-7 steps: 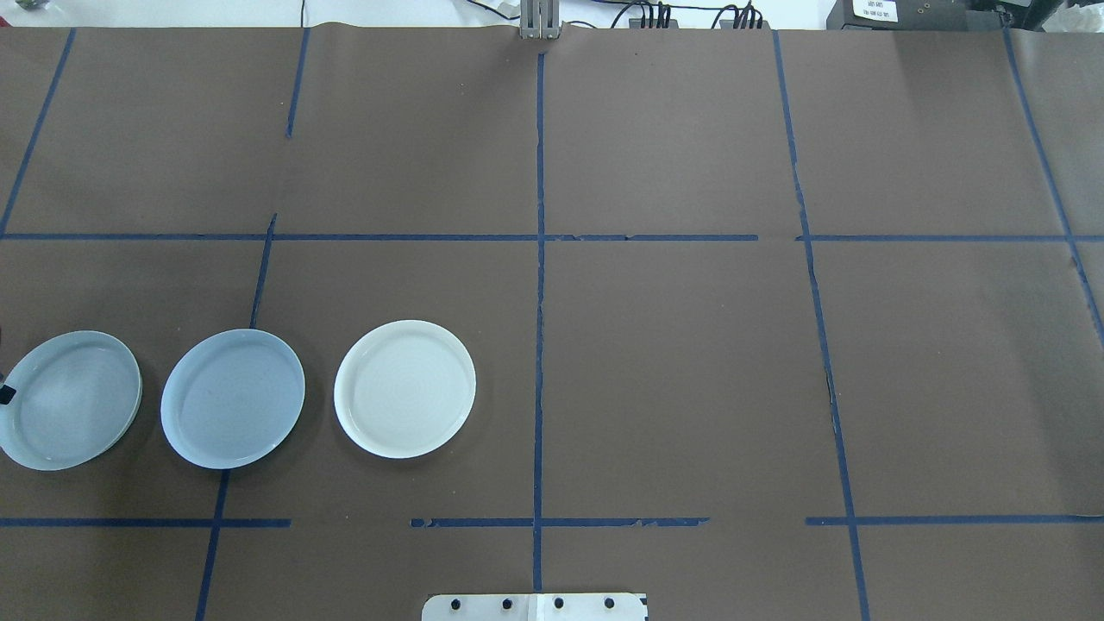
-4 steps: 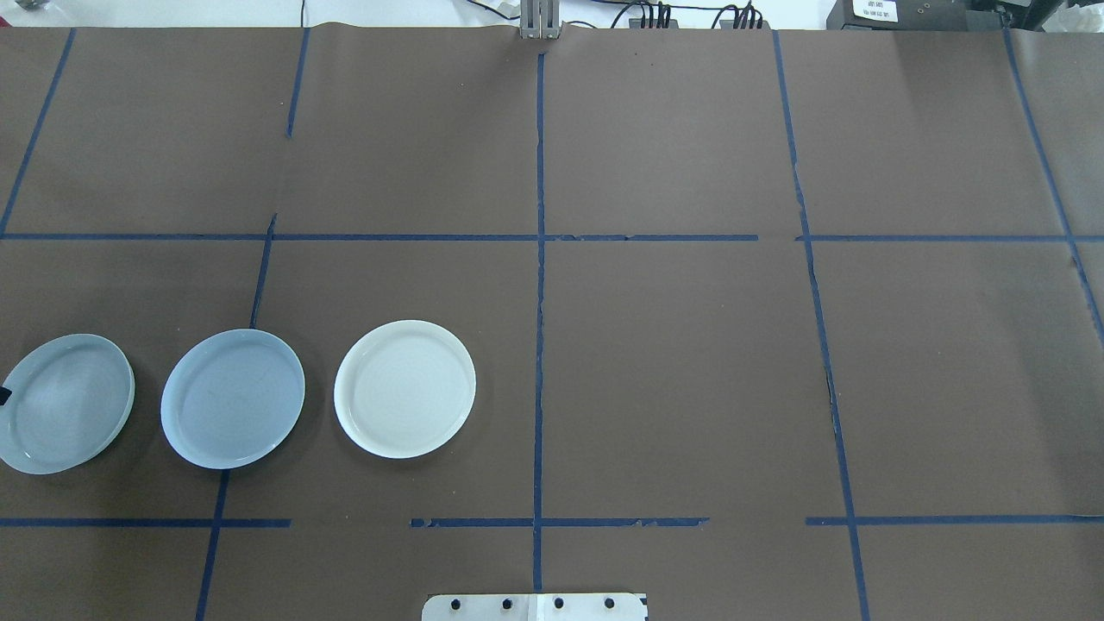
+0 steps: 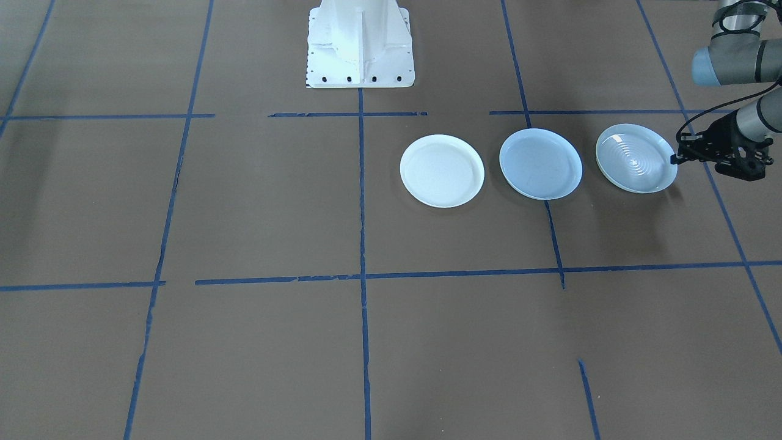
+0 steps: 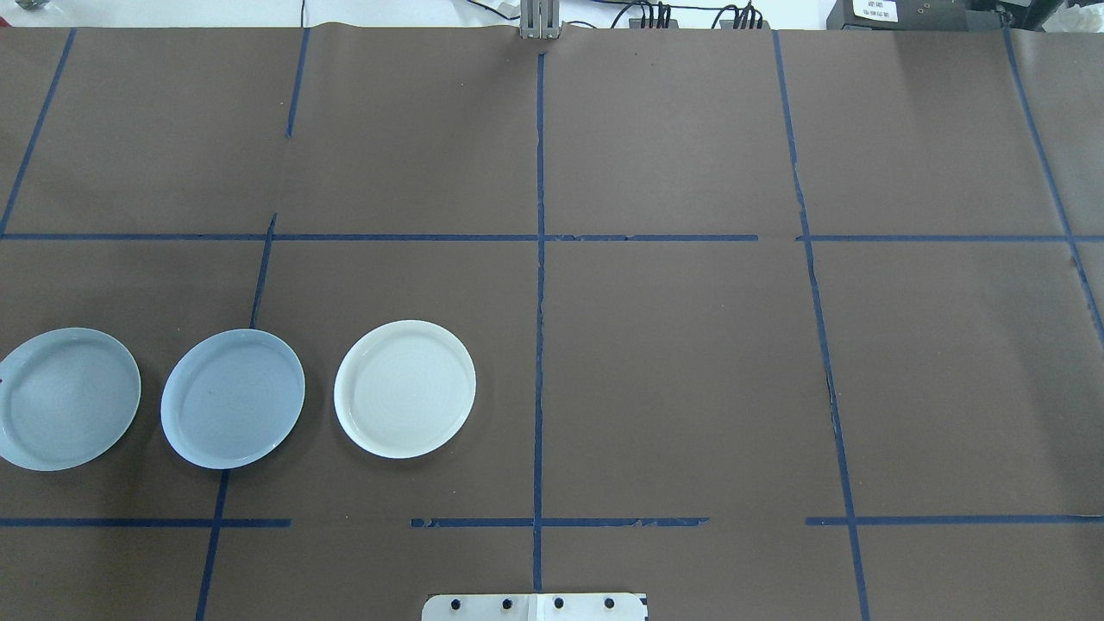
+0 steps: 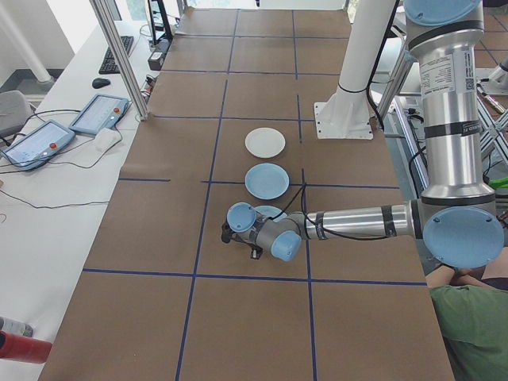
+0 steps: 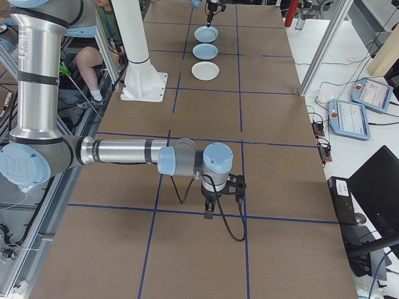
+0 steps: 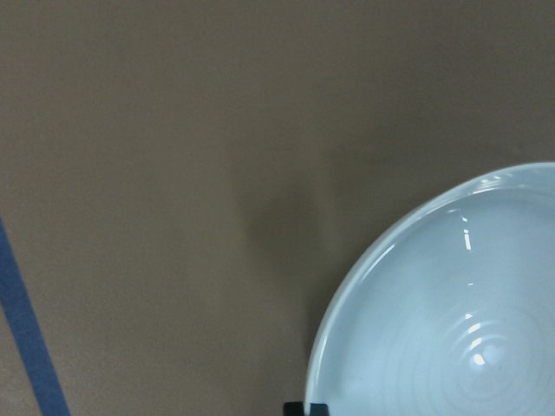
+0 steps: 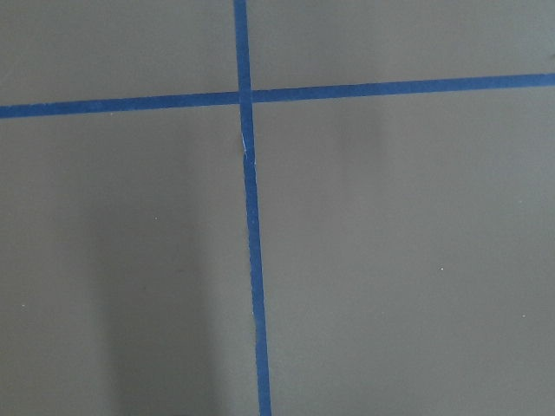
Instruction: Stack plate in center
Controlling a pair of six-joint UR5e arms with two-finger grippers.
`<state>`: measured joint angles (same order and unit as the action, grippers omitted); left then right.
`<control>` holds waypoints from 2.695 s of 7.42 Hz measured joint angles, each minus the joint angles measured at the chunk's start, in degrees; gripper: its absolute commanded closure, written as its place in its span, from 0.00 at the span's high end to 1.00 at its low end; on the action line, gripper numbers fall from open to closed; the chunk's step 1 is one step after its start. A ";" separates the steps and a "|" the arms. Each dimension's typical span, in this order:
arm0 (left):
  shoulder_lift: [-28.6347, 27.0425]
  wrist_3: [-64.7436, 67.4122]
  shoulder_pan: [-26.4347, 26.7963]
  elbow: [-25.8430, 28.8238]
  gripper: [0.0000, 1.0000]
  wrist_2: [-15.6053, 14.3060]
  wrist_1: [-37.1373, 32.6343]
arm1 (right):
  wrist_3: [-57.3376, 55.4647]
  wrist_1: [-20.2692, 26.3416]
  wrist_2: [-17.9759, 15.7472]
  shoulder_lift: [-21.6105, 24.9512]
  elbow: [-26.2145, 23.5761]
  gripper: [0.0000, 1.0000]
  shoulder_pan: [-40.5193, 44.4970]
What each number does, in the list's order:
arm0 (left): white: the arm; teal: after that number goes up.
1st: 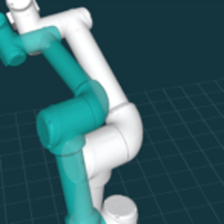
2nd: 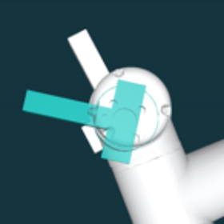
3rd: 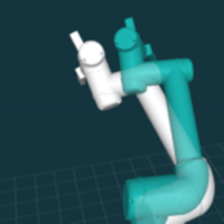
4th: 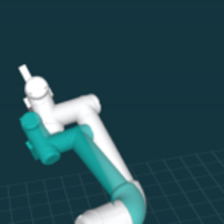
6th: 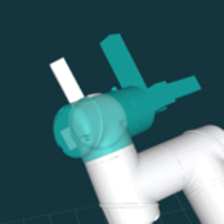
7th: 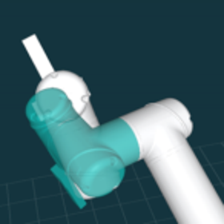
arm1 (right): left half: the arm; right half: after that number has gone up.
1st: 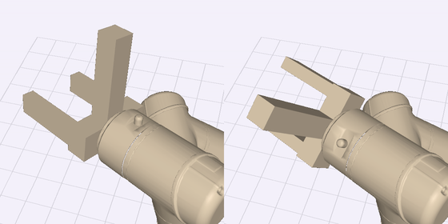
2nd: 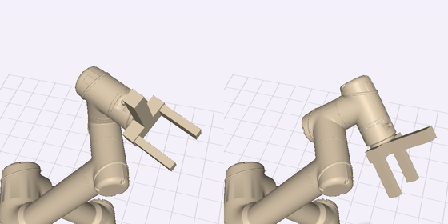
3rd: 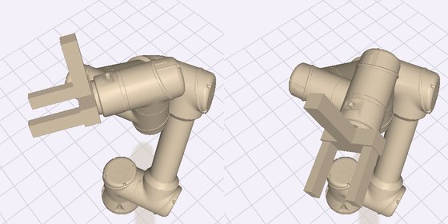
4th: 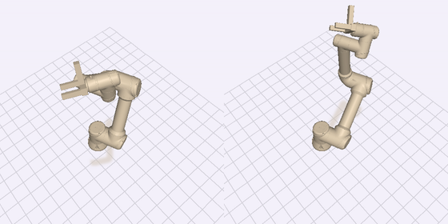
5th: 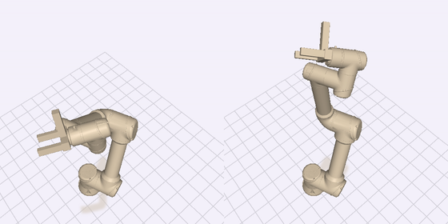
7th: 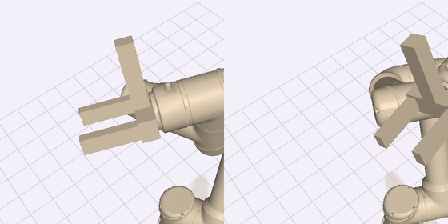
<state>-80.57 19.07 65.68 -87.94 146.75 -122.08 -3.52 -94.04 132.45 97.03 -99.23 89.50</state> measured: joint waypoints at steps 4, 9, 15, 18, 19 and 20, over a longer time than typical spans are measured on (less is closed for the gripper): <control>-1.45 10.89 0.54 -6.98 0.00 2.66 2.45 | 0.00 0.00 0.00 0.00 0.00 1.00 -0.02; -3.37 33.59 -9.54 -10.36 0.00 -2.48 -4.17 | 0.00 0.00 0.00 0.00 0.00 1.00 -0.01; -5.66 38.83 -14.11 -9.51 0.04 -2.68 -5.97 | 0.00 -0.04 0.00 0.00 0.00 1.00 -0.03; -6.36 38.66 -14.97 -9.41 1.00 -2.66 -6.01 | 0.00 0.00 0.00 0.00 0.00 1.00 -0.03; -6.66 38.66 -15.13 -9.48 1.00 -2.67 -6.00 | 0.00 0.00 0.00 0.00 0.00 1.00 -0.03; -6.78 38.67 -15.18 -9.71 1.00 -2.64 -5.96 | 0.00 0.00 0.00 0.00 0.00 1.00 -0.03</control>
<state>-87.35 57.74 50.49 -97.65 144.11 -128.04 -3.52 -94.04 132.45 97.03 -99.23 89.47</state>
